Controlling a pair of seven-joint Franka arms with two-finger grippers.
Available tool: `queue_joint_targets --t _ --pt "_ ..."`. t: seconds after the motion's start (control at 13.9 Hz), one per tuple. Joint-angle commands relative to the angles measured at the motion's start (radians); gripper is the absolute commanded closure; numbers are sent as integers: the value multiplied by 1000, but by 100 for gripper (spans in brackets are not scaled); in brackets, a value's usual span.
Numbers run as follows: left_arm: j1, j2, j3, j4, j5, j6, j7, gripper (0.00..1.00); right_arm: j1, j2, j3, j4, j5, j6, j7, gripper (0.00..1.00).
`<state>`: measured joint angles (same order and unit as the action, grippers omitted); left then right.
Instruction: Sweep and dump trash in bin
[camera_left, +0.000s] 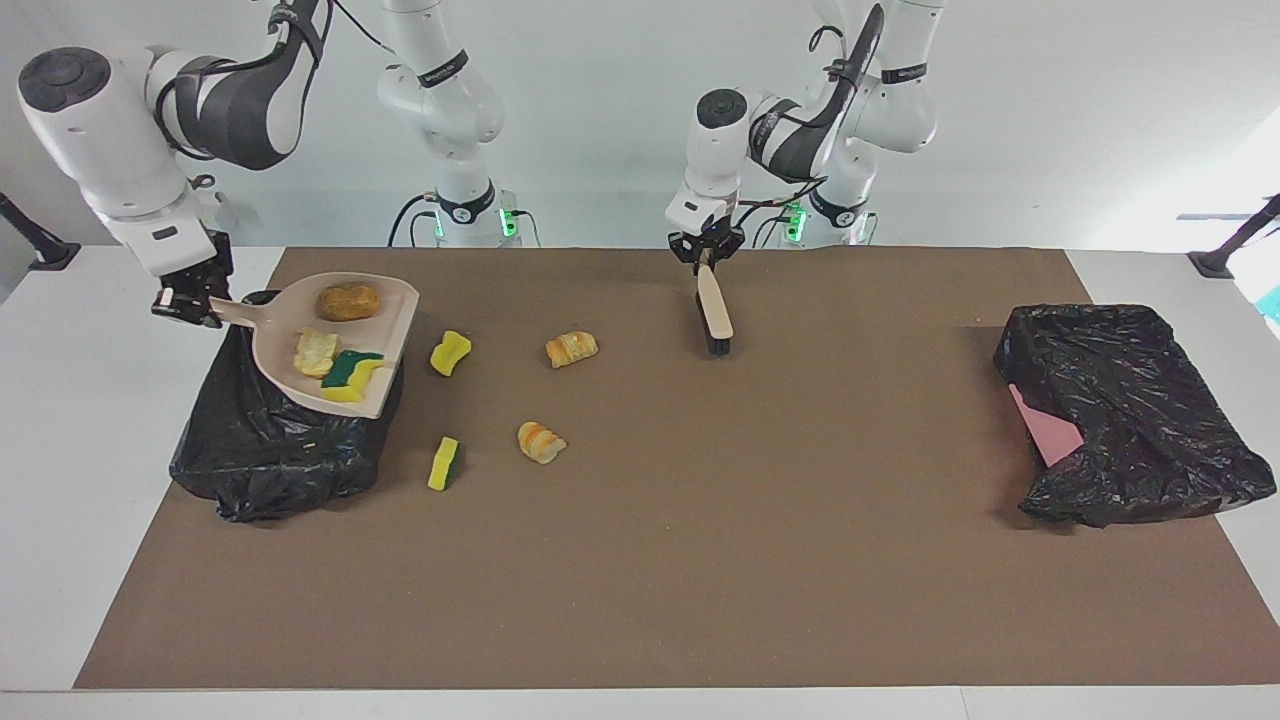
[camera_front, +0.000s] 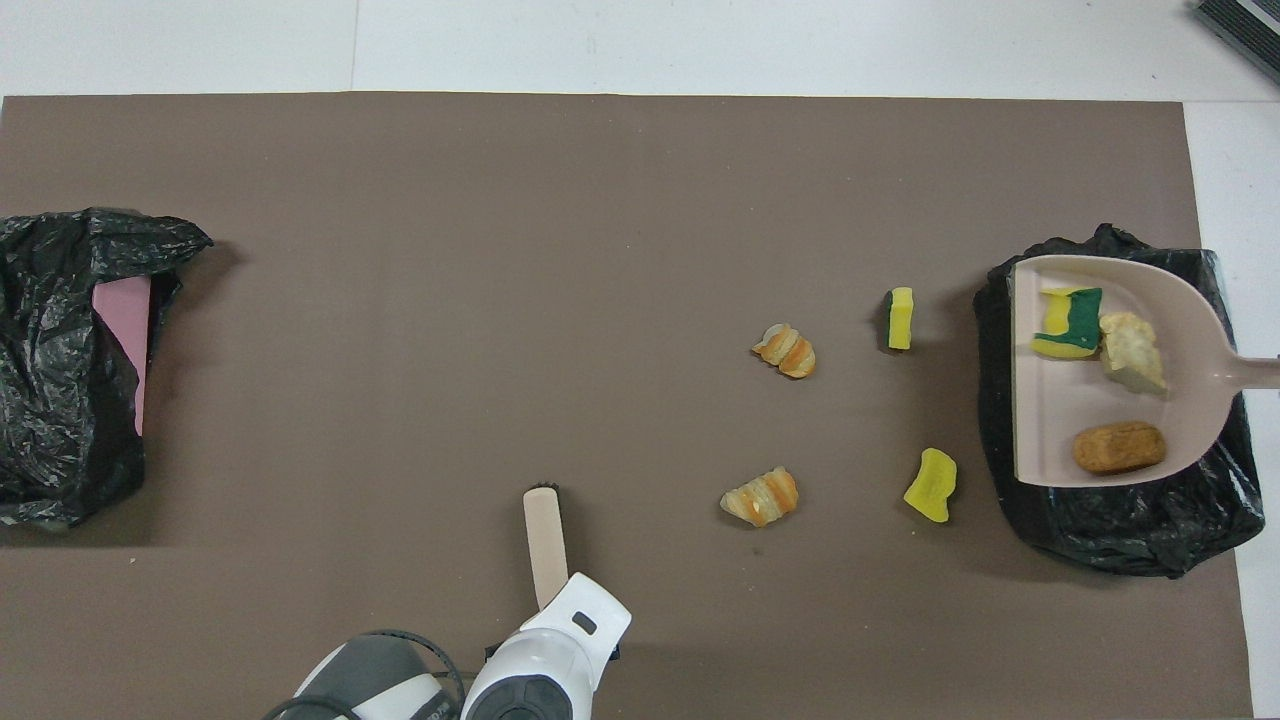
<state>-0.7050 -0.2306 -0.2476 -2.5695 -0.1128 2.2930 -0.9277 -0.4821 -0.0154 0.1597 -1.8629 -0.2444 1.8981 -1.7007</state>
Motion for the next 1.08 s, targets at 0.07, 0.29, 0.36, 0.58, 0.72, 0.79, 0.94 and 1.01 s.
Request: queue_joint_targets --t 0.07,0.29,0.36,0.58,0.72,0.79,0.94,1.01 --pt "-18 -15 13 -28 24 37 -63 68 -42 -101 8 -163 -151 176 -10 100" --pt "18 28 18 6 27 57 -62 0 -53 -107 7 -179 -284 216 7 100" --pt "59 43 18 38 27 49 -57 0 -44 -112 9 -203 -356 217 41 100" --pt "155 80 16 126 116 43 -51 0 28 -175 11 -284 -562 194 227 100" --pt "212 123 18 193 127 43 -4 0 37 -190 12 -298 -608 174 286 100" --pt "249 148 16 228 127 43 54 0 69 -193 11 -298 -633 133 312 100" --pt "339 197 16 306 128 40 183 0 124 -207 12 -298 -691 40 395 100" --pt "376 223 16 339 128 40 231 0 152 -209 12 -298 -708 -6 439 100"
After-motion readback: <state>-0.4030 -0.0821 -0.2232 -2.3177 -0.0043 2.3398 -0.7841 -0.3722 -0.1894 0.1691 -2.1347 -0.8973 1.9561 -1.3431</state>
